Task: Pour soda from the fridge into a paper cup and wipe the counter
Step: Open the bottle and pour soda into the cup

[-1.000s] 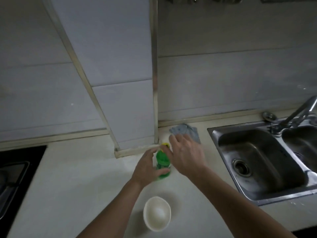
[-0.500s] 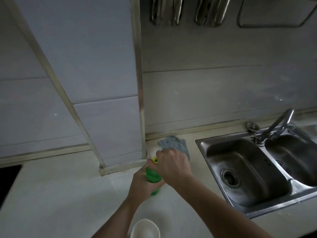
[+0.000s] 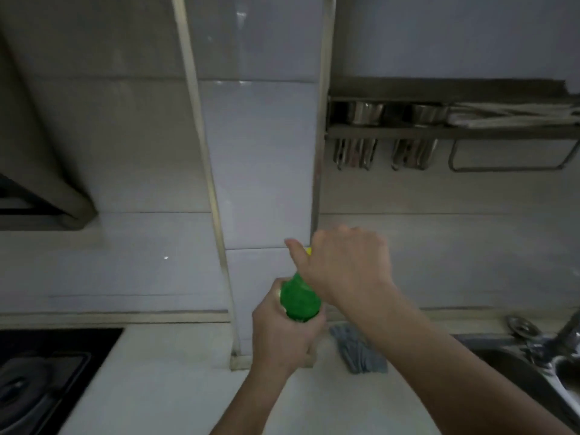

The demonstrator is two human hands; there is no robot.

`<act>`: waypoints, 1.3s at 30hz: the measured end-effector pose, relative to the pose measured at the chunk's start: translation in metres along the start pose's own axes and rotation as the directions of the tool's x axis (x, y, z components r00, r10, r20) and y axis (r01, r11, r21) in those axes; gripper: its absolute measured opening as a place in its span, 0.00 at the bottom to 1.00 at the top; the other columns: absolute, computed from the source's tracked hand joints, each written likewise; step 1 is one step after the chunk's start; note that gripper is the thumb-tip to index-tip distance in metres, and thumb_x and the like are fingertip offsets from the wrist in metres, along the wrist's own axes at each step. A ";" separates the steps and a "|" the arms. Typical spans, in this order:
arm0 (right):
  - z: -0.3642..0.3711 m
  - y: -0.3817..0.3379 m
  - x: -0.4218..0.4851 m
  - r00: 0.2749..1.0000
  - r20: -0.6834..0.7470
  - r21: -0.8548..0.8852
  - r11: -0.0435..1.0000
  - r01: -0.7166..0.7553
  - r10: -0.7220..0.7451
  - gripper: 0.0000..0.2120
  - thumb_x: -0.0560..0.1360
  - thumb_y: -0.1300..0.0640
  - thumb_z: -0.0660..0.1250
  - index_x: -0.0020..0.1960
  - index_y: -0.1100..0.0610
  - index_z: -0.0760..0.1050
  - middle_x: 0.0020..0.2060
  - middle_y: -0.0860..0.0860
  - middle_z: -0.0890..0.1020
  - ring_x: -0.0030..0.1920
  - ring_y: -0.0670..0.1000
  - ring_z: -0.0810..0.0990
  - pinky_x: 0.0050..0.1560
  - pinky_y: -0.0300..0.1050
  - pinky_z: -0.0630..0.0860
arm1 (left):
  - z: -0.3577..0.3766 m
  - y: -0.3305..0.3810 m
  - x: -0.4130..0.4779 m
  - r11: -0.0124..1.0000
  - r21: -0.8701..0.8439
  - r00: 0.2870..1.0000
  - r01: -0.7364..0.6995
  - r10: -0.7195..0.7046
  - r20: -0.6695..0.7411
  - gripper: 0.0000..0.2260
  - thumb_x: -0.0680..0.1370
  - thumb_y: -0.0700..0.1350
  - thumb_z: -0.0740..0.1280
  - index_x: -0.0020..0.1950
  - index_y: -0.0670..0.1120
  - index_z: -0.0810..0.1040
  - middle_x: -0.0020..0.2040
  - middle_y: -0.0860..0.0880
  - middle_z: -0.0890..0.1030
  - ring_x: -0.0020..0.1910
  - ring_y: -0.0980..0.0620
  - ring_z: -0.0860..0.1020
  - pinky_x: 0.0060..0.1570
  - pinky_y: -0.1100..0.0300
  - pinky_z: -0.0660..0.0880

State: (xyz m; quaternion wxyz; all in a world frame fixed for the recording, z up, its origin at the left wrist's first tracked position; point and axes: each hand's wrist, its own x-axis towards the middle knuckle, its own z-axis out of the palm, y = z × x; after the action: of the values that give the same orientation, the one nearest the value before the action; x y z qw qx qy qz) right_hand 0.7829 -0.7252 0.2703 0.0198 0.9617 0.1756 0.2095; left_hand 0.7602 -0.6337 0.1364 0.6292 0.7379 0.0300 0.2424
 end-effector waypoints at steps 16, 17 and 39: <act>-0.049 -0.038 0.027 0.826 -0.216 0.317 0.762 0.564 -0.521 0.25 0.76 0.43 0.52 0.26 0.58 0.62 0.20 0.50 0.64 0.23 0.51 0.62 0.27 0.47 0.60 | -0.101 0.056 0.014 0.995 -0.090 0.861 0.042 0.010 0.508 0.19 0.65 0.42 0.78 0.51 0.37 0.78 0.44 0.38 0.82 0.45 0.39 0.82 0.48 0.41 0.81; -0.050 -0.040 0.025 0.866 -0.212 0.257 0.829 0.497 -0.453 0.26 0.77 0.41 0.50 0.28 0.57 0.64 0.22 0.50 0.67 0.25 0.52 0.65 0.28 0.46 0.60 | -0.097 0.057 0.012 0.997 -0.071 0.913 0.039 -0.006 0.408 0.18 0.65 0.43 0.78 0.51 0.41 0.79 0.44 0.39 0.82 0.44 0.40 0.82 0.49 0.39 0.80; -0.053 -0.025 0.013 0.952 -0.188 0.150 0.951 0.271 -0.242 0.26 0.79 0.39 0.51 0.33 0.57 0.67 0.27 0.51 0.67 0.28 0.52 0.65 0.30 0.46 0.59 | -0.072 0.060 0.009 0.999 -0.034 0.941 0.026 -0.013 0.339 0.16 0.66 0.39 0.79 0.50 0.44 0.79 0.42 0.42 0.82 0.42 0.46 0.82 0.50 0.41 0.80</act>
State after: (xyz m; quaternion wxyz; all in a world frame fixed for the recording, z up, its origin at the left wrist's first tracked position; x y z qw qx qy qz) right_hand 0.7640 -0.6991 0.3214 -0.0519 0.9077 0.3180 0.2688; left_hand 0.7245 -0.5768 0.2021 0.6413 0.7561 -0.0759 0.1064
